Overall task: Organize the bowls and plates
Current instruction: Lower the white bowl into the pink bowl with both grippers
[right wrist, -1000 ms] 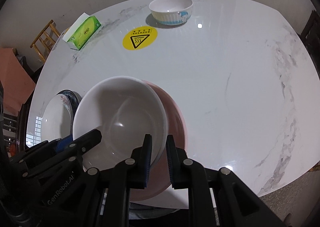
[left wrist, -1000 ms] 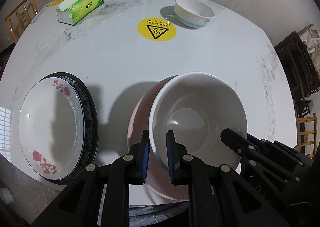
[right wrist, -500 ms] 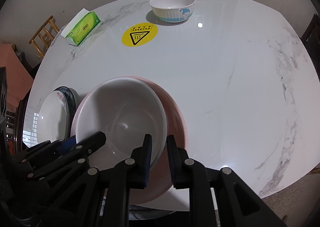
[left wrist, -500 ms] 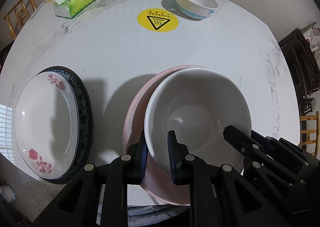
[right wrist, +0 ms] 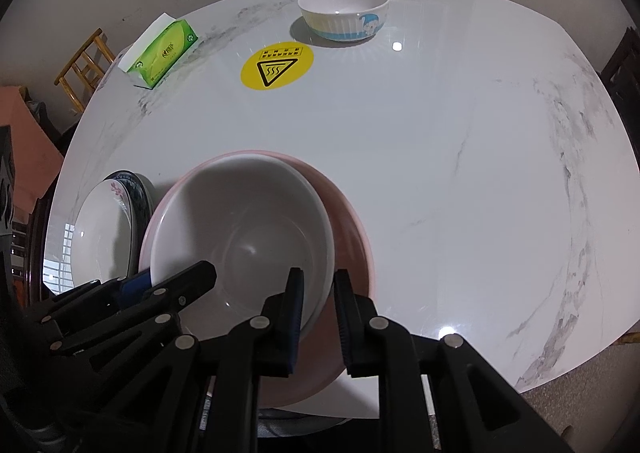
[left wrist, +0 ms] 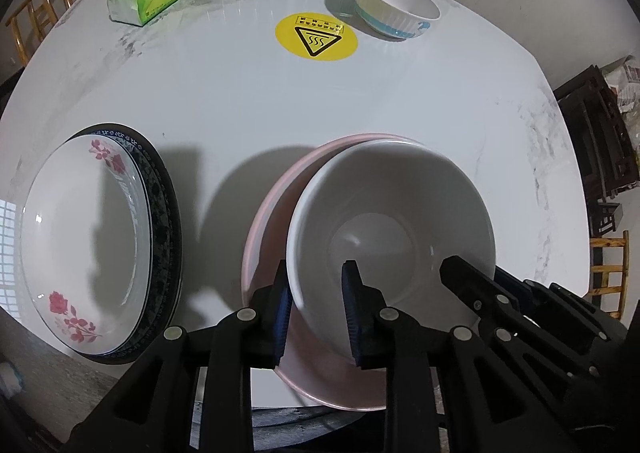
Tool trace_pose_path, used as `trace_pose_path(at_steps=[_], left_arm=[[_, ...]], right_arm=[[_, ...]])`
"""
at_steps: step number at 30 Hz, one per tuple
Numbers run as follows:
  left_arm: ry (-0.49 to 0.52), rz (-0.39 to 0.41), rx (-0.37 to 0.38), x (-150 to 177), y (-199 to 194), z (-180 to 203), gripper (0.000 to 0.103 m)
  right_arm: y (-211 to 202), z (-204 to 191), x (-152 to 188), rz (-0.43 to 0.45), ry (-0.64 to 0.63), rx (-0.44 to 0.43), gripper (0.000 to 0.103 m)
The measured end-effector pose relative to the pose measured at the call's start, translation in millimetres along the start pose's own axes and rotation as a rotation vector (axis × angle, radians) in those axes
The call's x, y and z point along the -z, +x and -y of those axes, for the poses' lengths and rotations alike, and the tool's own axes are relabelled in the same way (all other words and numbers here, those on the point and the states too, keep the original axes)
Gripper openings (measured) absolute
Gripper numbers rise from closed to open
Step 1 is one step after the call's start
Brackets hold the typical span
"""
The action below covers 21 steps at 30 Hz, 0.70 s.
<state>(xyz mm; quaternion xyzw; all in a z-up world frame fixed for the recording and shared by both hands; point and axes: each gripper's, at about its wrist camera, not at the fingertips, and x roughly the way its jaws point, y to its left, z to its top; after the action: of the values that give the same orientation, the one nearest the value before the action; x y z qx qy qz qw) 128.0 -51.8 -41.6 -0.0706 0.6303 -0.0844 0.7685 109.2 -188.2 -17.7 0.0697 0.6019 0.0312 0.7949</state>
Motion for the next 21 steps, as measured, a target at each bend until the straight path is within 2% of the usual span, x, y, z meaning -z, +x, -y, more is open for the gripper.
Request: trace_pose_path(at_steps=[14, 18, 21], left_arm=[[-0.018, -0.011, 0.060, -4.5, -3.8, -7.7, 0.023], [-0.026, -0.023, 0.072, -6.2, -3.3, -8.7, 0.025], [-0.028, -0.037, 0.086, -6.9, -2.9, -8.2, 0.033]], right_arm=[[1.1, -3.0, -0.9, -0.007, -0.006, 0.002, 0.018], [0.9, -3.1, -1.3, -0.012, -0.003, 0.004, 0.018], [1.2, -2.7, -1.2, -0.015, 0.007, -0.005, 0.018]])
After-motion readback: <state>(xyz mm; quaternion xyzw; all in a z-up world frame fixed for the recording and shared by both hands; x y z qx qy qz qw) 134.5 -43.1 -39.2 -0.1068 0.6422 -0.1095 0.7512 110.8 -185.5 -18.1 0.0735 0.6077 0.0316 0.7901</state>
